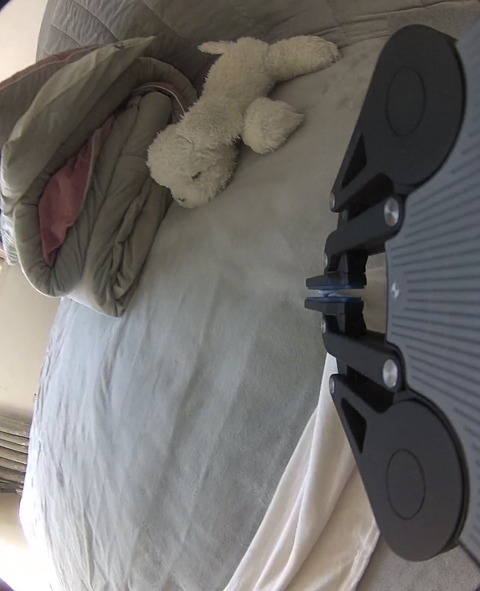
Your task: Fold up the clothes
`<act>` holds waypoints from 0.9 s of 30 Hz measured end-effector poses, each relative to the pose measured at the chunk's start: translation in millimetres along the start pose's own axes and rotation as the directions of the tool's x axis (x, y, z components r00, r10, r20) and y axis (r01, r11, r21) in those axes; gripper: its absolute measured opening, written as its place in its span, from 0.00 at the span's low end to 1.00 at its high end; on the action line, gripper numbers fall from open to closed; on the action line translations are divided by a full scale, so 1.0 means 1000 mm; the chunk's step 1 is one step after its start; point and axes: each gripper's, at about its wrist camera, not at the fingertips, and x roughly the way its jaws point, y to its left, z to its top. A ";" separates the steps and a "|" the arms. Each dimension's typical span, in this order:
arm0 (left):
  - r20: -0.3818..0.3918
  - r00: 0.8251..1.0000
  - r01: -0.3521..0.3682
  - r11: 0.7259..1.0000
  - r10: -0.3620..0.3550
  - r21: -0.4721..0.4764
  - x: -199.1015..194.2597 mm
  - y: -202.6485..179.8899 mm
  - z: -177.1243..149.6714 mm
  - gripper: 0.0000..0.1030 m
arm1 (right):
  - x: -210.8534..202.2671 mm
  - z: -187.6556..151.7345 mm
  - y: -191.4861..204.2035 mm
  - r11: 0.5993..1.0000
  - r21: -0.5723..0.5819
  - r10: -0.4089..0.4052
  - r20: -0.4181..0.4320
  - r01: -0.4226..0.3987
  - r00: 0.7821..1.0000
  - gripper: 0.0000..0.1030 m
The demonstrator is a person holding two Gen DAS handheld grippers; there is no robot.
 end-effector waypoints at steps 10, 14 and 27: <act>-0.004 1.000 -0.002 1.000 0.002 0.029 -0.001 -0.005 0.000 0.09 | -0.022 -0.039 -0.011 0.996 -0.080 0.029 -0.064 -0.034 0.998 0.03; -0.005 1.000 -0.008 0.999 0.008 0.039 0.000 -0.007 -0.001 0.09 | -0.023 -0.042 -0.018 0.999 -0.039 0.029 -0.032 -0.030 0.999 0.10; 0.013 1.000 -0.003 0.998 0.002 0.060 0.003 -0.008 -0.003 0.09 | 0.026 -0.018 -0.025 0.979 0.166 0.141 -0.123 -0.119 0.982 0.38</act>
